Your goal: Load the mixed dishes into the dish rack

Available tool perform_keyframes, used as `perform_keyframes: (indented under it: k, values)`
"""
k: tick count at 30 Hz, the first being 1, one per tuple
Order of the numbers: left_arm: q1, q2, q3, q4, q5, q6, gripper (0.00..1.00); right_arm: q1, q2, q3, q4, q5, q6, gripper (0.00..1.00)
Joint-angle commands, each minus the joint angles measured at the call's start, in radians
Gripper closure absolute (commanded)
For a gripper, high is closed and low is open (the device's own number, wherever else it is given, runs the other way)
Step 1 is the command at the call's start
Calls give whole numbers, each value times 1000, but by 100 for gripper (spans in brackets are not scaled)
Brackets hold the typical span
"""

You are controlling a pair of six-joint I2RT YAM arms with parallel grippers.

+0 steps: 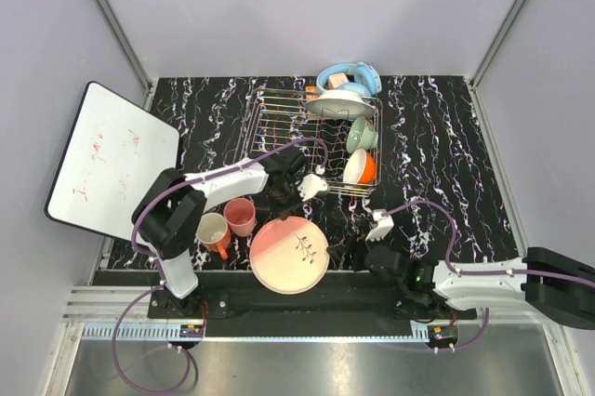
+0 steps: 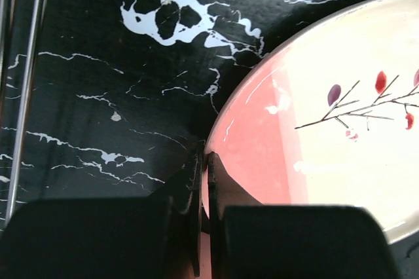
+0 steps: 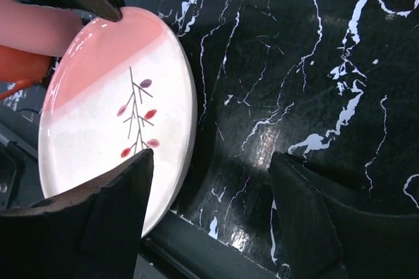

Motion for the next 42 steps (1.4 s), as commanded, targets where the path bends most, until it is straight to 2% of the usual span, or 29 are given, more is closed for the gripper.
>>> perform_keyframes:
  k: [1,6,17,21,25,29,33,36,37,40,42]
  values:
    - [-15,-40,56,-23,74,-29,100,-23,95,18,105,-37,-44,21]
    - [-18,-57,53,-23,82,-34,100,-29,257,86,156,-103,-85,21]
    - [-19,-110,91,-57,88,-27,100,-102,274,35,266,-196,-105,21]
    - [-32,-110,112,-64,88,-26,100,-122,333,53,311,-249,-127,22]
    - [-39,-104,128,-69,80,-24,100,-138,433,89,381,-348,-171,25]
    - [-50,-95,142,-69,75,-26,100,-147,455,92,424,-396,-190,30]
    - [-59,-89,155,-70,75,-30,100,-156,452,76,463,-425,-196,38]
    - [-65,-83,163,-70,72,-33,100,-158,452,70,484,-442,-199,56]
    - [-67,-81,165,-70,74,-33,100,-156,450,67,492,-448,-200,65]
    - [-75,-77,174,-70,69,-38,100,-158,455,69,510,-476,-213,78]
    - [-81,-74,183,-69,68,-43,100,-161,458,70,517,-486,-217,80]
